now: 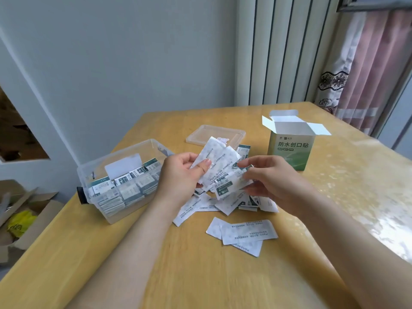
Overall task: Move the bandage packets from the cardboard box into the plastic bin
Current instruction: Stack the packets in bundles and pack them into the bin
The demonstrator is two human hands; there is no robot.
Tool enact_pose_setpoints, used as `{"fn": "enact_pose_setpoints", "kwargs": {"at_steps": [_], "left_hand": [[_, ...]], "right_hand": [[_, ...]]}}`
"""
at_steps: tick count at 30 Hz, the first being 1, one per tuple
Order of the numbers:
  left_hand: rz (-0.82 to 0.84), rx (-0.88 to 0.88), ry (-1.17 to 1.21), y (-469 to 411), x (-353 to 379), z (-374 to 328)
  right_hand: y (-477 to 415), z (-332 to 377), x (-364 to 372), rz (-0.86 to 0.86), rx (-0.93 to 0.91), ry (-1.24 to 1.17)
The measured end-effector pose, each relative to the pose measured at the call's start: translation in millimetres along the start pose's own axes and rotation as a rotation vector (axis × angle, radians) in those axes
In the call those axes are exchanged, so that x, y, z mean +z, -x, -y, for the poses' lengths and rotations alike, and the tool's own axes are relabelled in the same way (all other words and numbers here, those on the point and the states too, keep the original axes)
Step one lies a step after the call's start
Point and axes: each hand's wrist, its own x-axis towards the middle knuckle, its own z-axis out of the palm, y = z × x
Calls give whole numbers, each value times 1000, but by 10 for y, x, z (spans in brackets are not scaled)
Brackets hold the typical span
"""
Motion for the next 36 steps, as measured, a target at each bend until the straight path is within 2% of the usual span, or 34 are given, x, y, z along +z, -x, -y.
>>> {"fn": "enact_pose_setpoints", "kwargs": {"at_steps": [2, 4, 9, 14, 16, 19, 24, 29, 32, 34, 36], "left_hand": [[-3, 69, -42, 19, 22, -7], [-42, 238, -172, 63, 48, -29], [-22, 733, -468, 99, 74, -31], [-47, 862, -614, 40, 44, 18], [-66, 885, -648, 41, 34, 16], [-41, 841, -675, 55, 59, 18], [186, 471, -500, 88, 57, 30], [162, 513, -468, 84, 98, 16], [180, 496, -414, 119, 126, -16], [143, 453, -408, 131, 154, -31], [153, 319, -527, 128, 156, -23]], "right_hand": [[22, 16, 26, 97, 16, -200], [31, 31, 27, 173, 20, -351], [69, 69, 5, 179, 29, -419], [73, 96, 34, 169, 91, -479], [77, 81, 48, 198, 53, -444], [78, 32, 74, 173, -37, -336], [63, 17, 65, 67, -141, -172], [37, -16, 51, 192, -63, -47], [62, -2, 25, 215, -118, 186], [61, 43, -27, 70, -249, 418], [9, 71, -135, -177, -325, 599]]}}
